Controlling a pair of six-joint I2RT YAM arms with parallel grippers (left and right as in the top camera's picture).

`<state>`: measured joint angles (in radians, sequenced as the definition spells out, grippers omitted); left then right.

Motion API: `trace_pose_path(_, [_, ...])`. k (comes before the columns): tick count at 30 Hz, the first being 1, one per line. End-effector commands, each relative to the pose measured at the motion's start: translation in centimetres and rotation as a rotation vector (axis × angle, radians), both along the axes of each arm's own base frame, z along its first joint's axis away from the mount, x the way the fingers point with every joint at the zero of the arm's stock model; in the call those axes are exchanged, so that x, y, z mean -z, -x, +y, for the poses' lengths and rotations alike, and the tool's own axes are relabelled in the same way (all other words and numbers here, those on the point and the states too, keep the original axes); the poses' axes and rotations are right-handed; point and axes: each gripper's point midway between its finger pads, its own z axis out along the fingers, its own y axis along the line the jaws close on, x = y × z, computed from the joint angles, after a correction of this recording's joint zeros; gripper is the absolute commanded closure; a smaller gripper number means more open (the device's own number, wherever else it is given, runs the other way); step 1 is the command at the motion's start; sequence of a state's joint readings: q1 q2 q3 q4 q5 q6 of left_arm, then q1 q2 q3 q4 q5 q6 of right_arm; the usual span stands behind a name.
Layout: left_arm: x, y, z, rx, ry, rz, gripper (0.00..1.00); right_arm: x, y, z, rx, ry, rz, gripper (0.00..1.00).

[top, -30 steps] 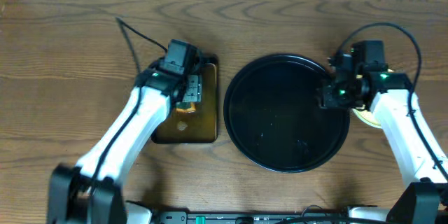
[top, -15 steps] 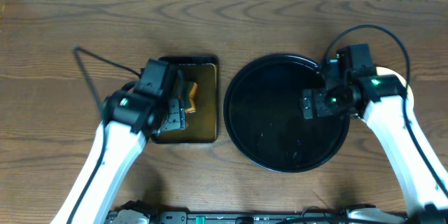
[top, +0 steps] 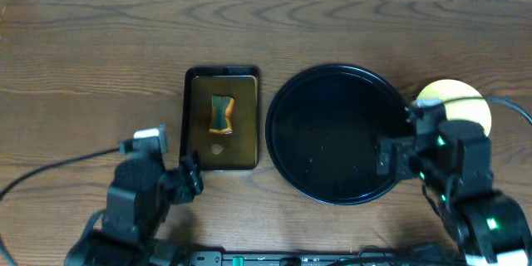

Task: Clean dirty plates on tray and stack at the side

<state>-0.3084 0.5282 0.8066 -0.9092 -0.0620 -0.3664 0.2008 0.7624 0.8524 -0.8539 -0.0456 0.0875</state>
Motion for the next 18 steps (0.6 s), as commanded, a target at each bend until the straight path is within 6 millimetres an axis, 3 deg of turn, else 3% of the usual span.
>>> trace_pose_path(1, [0.1,0.6,0.3,-0.007,0.011,-0.020,0.23,-0.3,1.1,-0.3,0.013,0.000,-0.020,0.01])
trace_pose_path(11, [0.4,1.0,0.4,-0.007,0.006,-0.003,0.23,1.2,3.1,-0.7,0.013,0.020,0.071,0.01])
trace_pose_path(18, [0.4,1.0,0.4,-0.007,0.006,-0.003,0.23,1.3,3.1,-0.8,0.013,0.020,0.073,0.01])
